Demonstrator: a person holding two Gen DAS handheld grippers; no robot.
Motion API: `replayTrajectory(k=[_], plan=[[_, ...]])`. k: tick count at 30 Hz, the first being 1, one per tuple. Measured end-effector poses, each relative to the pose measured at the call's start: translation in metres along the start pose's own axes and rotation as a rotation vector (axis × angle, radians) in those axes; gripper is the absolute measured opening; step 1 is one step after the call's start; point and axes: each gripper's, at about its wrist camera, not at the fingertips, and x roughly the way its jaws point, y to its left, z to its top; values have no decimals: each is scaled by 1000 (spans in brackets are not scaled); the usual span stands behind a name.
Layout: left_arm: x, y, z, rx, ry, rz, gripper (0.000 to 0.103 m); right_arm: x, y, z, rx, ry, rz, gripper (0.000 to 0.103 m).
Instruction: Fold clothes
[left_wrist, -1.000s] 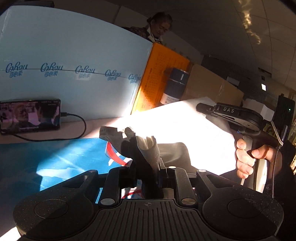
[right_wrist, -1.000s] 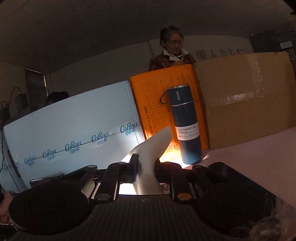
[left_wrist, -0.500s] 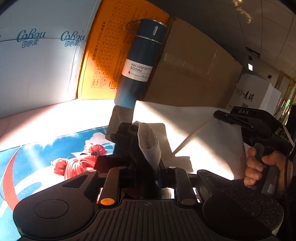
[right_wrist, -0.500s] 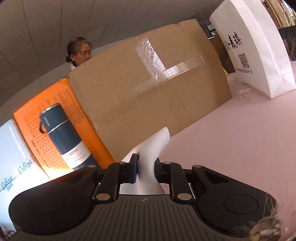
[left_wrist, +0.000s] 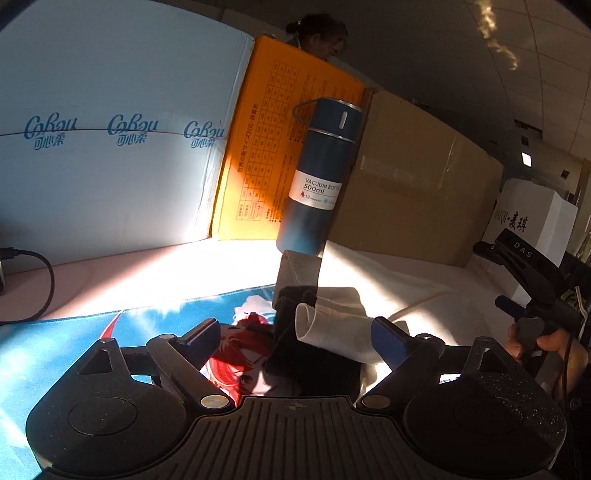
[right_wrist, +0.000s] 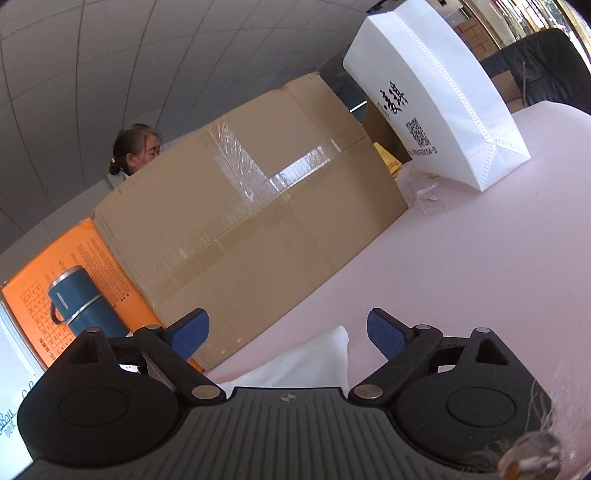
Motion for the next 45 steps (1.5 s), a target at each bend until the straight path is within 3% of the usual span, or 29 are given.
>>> replayTrajectory(k=[2, 4, 6, 10, 13, 16, 18, 22, 26, 33, 45], plan=[[-27, -1, -5, 30, -54, 4, 95, -10, 6, 0, -36, -35, 37, 102], [-52, 2, -10, 61, -105, 3, 102, -21, 19, -1, -93, -19, 38, 102], [-73, 4, -15, 89, -141, 14, 103, -36, 34, -3, -123, 18, 79, 103], [-99, 14, -21, 147, -134, 13, 103, -82, 68, -16, -133, 116, 190, 103], [-119, 24, -27, 148, -144, 30, 103, -120, 96, -35, -208, 182, 219, 103], [-130, 31, -33, 143, -183, 54, 103, -164, 125, -62, -333, 166, 139, 103], [-134, 32, -36, 155, -221, 71, 103, -186, 141, -80, -405, 110, 48, 103], [-134, 35, -37, 172, -271, 97, 103, -203, 154, -106, -507, 8, -106, 103], [-136, 39, -37, 150, -272, 68, 103, -207, 156, -118, -562, -57, -169, 103], [-134, 31, -40, 197, -263, 66, 103, -229, 153, -117, -548, -141, -105, 103], [-132, 29, -42, 219, -255, 79, 103, -228, 152, -115, -523, -134, -102, 103]])
